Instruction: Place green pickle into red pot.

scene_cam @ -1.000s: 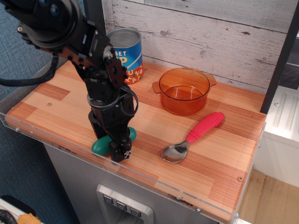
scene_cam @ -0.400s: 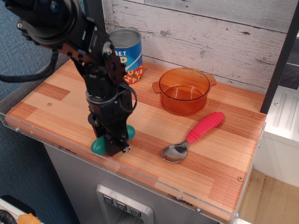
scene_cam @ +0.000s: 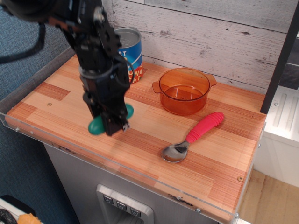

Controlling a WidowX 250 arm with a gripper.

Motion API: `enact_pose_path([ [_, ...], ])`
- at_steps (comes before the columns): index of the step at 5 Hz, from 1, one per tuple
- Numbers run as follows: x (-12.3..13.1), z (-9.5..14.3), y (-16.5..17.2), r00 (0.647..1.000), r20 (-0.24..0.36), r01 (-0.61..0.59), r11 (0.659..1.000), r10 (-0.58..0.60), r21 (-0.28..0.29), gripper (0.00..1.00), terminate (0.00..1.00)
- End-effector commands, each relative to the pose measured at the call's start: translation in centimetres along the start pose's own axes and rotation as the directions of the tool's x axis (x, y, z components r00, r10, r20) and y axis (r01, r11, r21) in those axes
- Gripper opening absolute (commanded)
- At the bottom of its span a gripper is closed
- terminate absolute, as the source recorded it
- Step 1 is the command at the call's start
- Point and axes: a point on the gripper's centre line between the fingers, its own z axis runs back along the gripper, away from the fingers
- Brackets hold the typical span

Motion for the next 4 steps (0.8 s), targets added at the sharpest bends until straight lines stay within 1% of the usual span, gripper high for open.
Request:
enact_pose_path([
  [1, 5.4, 3.6, 0.0, 0.999, 0.044, -0.019, 0.997, 0.016, 0.076, 0.00, 0.00],
  [2, 8.1, 3.0, 0.2, 0.998, 0.017, -0.054, 0.997, 0.054, 0.051, 0.00, 0.00],
  [3, 10.5, 1.8, 0.2, 0.997, -0.043, -0.057, 0.998, 0.059, 0.037, 0.00, 0.00],
  [4, 12.1, 0.8, 0.1, 0.995, -0.088, -0.044, 0.997, 0.050, 0.068, 0.00, 0.00],
])
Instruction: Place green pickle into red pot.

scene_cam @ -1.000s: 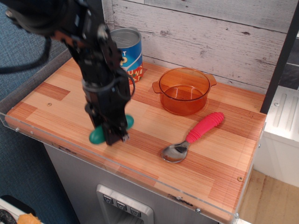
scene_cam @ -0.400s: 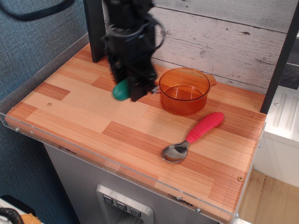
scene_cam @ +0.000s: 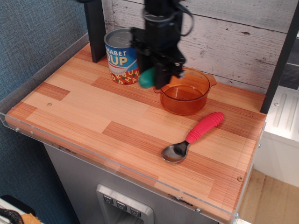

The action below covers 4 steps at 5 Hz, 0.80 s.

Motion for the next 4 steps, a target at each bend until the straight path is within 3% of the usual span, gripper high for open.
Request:
enact_pose_path([
  [1, 3.2, 0.2, 0.1, 1.000, 0.004, 0.009, 0.999, -0.010, 0.041, 0.00, 0.00],
  [4, 3.5, -1.3, -0.2, 0.998, -0.056, 0.005, 0.999, -0.003, 0.043, 0.00, 0.00],
])
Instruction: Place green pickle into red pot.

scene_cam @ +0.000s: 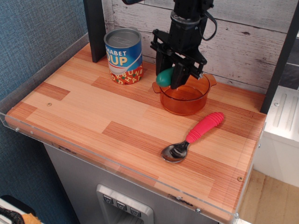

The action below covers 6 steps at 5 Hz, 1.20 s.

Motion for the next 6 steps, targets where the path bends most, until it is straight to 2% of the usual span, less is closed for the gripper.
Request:
enact_pose_path([
  [1, 0.8, 0.8, -0.2, 0.998, 0.065, 0.004, 1.000, -0.005, 0.015, 0.00, 0.00],
  [2, 0.8, 1.2, 0.0, 0.995, 0.098, -0.014, 1.000, 0.013, 0.012, 1.00, 0.00],
  [4, 0.6, 2.2, 0.4, 0.990, 0.139, -0.028, 1.000, 0.028, -0.007, 1.00, 0.00],
  [6, -0.8, 4.9, 1.4, 0.979, 0.188, -0.075, 0.997, 0.076, -0.011, 1.00, 0.00],
])
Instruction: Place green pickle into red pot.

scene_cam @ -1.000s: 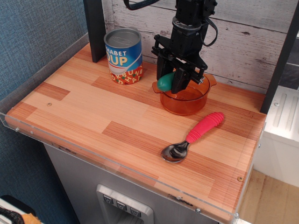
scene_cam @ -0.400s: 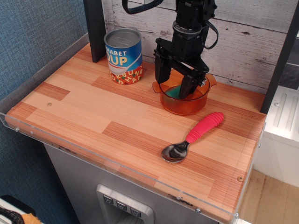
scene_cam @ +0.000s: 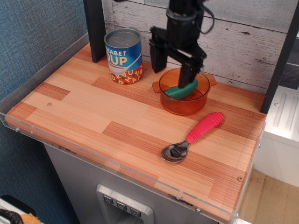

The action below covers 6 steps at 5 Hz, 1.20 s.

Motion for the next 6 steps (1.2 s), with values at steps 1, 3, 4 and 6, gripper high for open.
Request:
enact_pose_path([
  [1, -1.5, 3.8, 1.1, 0.998, 0.055, -0.030, 0.999, 0.029, 0.023, 1.00, 0.00],
  [3, -4.8, 6.1, 0.2, 0.999, 0.035, -0.021, 0.998, 0.019, 0.062, 1.00, 0.00],
  [4, -6.5, 7.1, -1.1, 0.999, 0.050, -0.011, 0.999, 0.009, 0.040, 1.00, 0.00],
  [6, -9.1, 9.1, -4.8, 0.995, 0.078, 0.056, 0.998, -0.056, -0.001, 1.00, 0.00],
])
